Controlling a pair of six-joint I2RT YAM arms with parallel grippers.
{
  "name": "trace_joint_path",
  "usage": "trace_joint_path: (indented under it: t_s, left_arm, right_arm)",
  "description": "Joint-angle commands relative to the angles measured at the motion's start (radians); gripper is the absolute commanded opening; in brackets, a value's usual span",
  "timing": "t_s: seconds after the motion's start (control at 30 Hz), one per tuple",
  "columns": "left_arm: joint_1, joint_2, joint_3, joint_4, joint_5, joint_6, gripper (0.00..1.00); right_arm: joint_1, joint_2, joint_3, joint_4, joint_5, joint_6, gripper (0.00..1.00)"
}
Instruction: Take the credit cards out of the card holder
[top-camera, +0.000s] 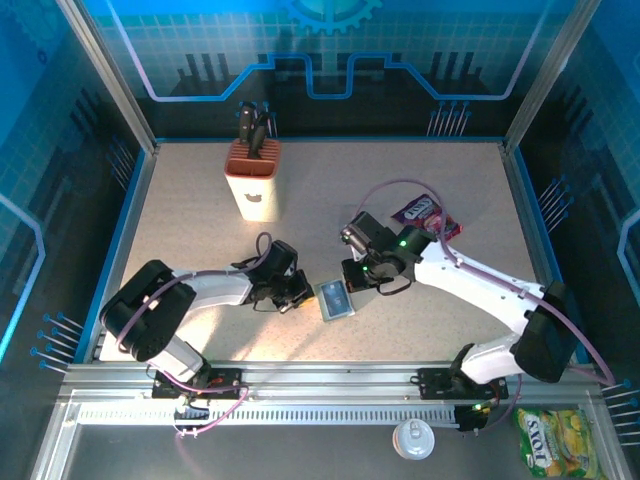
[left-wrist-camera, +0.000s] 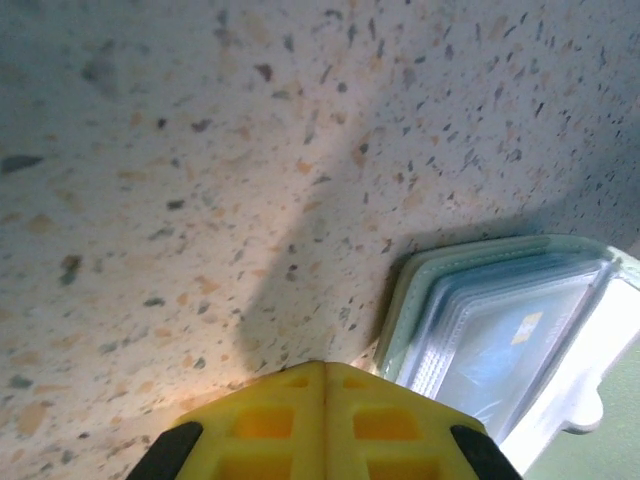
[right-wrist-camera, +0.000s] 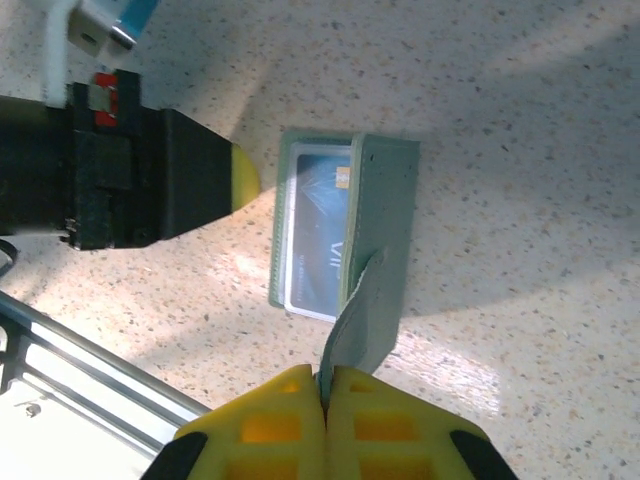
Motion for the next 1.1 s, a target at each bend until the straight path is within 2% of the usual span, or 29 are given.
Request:
trace_joint_path:
  t_s: [0.0,0.6,0.83,1.07]
  left_arm:
    - [0.007,0.042,0.037,0.001,-0.005,0.033,0.10]
    - [0.001,-0.025,0.057,-0.026,0.015,0.056,0.16]
    - [-0.015,-0.029,0.080,-0.041,0.024,0.059,0.14]
    - [-0.027,0.002,0.063,0.016,0.049,0.047,0.13]
  right_arm:
    - [-0.045,-0.033,-0.041,-0.038,0.017,-0.023,0.00]
    - [-0.254,-0.125,-0.338,0.027,0.005,-0.068,0.00]
    - [-0.267,-0.062,-0.380,0.114,-0.042,-0.065,0.00]
    - [-0.260,-0.010,-0.387,0.203,-0.103,-0.049,0.00]
